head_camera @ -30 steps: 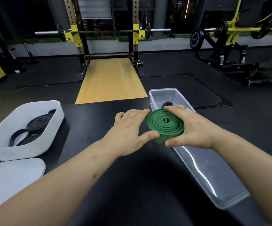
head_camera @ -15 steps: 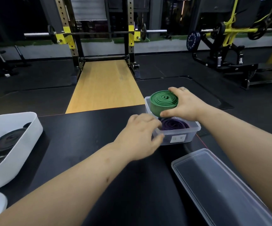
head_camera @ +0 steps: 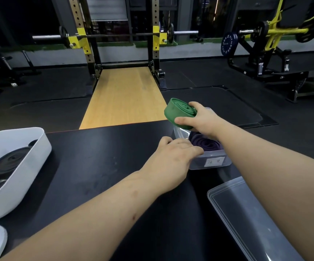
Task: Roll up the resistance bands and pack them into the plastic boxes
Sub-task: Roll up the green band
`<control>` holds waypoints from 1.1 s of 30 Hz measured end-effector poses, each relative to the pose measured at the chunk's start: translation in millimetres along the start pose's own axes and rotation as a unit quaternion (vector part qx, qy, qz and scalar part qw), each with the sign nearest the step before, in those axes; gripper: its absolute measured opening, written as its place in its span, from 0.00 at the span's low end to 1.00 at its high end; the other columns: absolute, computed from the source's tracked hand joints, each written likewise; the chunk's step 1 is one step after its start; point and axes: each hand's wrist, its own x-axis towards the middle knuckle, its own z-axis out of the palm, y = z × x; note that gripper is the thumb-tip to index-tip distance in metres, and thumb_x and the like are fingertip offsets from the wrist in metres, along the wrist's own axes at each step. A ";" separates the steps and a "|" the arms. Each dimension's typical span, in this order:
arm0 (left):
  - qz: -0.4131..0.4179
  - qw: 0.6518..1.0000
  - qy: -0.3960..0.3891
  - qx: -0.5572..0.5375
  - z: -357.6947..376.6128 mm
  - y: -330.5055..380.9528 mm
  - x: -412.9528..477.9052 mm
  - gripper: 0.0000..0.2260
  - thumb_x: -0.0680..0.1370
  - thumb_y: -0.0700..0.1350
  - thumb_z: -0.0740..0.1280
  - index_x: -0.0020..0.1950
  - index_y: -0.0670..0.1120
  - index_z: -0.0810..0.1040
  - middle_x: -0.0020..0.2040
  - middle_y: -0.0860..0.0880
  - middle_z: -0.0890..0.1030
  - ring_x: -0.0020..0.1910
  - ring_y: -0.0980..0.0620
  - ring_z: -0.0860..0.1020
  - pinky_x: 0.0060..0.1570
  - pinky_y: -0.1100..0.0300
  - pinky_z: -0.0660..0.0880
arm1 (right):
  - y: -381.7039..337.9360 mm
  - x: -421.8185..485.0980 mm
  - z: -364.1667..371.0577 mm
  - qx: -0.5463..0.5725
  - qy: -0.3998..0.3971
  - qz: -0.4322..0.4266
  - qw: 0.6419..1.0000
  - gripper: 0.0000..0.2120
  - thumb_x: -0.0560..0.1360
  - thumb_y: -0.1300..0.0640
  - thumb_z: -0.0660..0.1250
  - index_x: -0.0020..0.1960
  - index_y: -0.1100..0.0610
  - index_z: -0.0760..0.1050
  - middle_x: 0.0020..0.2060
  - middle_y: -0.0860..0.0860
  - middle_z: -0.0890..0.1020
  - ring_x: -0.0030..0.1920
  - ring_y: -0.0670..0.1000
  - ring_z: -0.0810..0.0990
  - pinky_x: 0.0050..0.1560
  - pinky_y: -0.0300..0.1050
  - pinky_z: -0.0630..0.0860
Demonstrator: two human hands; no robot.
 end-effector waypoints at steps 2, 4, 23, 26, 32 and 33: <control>0.005 1.000 0.008 0.015 0.0 -0.4 -0.3 0.12 0.83 0.40 0.61 0.63 0.52 0.78 0.55 0.55 0.82 0.61 0.54 0.73 0.53 0.54 0.59 | -2.9 -0.1 -2.7 -0.006 -0.019 0.010 1.000 0.54 0.63 0.34 0.81 0.80 0.47 0.60 0.65 0.49 0.73 0.61 0.51 0.79 0.59 0.52 0.82; 0.008 0.999 0.019 0.038 -1.5 -1.6 -1.1 0.08 0.83 0.43 0.62 0.59 0.52 0.77 0.50 0.55 0.82 0.56 0.53 0.75 0.49 0.55 0.57 | -4.9 -1.2 -7.3 -0.037 -0.018 0.020 0.999 0.62 0.52 0.25 0.80 0.79 0.43 0.59 0.65 0.48 0.74 0.61 0.53 0.80 0.56 0.54 0.84; -0.011 0.995 0.017 0.095 -65.1 -13.7 -122.1 0.15 0.70 0.34 0.70 0.47 0.53 0.75 0.39 0.58 0.76 0.45 0.55 0.73 0.44 0.56 0.60 | -68.7 -67.5 61.7 -0.157 -0.072 -0.030 0.985 0.56 0.65 0.34 0.79 0.82 0.47 0.52 0.73 0.53 0.64 0.70 0.58 0.69 0.54 0.46 0.71; -0.021 0.995 0.023 0.091 -79.8 0.2 -156.1 0.12 0.72 0.36 0.72 0.47 0.53 0.76 0.38 0.58 0.75 0.44 0.56 0.73 0.43 0.56 0.61 | -80.7 -91.9 77.9 -0.163 -0.086 -0.037 0.982 0.57 0.64 0.33 0.79 0.82 0.46 0.51 0.75 0.53 0.64 0.73 0.58 0.67 0.62 0.49 0.70; -0.025 0.997 0.010 0.071 -104.9 29.9 -218.0 0.13 0.72 0.37 0.73 0.48 0.53 0.77 0.39 0.59 0.76 0.44 0.57 0.72 0.43 0.57 0.61 | -101.5 -145.5 88.0 -0.163 -0.150 -0.060 0.973 0.58 0.64 0.35 0.80 0.82 0.47 0.51 0.72 0.50 0.65 0.61 0.53 0.73 0.60 0.49 0.75; -0.026 0.997 0.006 0.070 -108.4 34.1 -226.5 0.13 0.72 0.37 0.73 0.48 0.54 0.77 0.40 0.59 0.76 0.45 0.57 0.72 0.44 0.58 0.60 | -103.2 -153.6 88.5 -0.163 -0.152 -0.066 0.973 0.57 0.65 0.37 0.81 0.82 0.48 0.50 0.72 0.51 0.65 0.60 0.52 0.73 0.59 0.47 0.75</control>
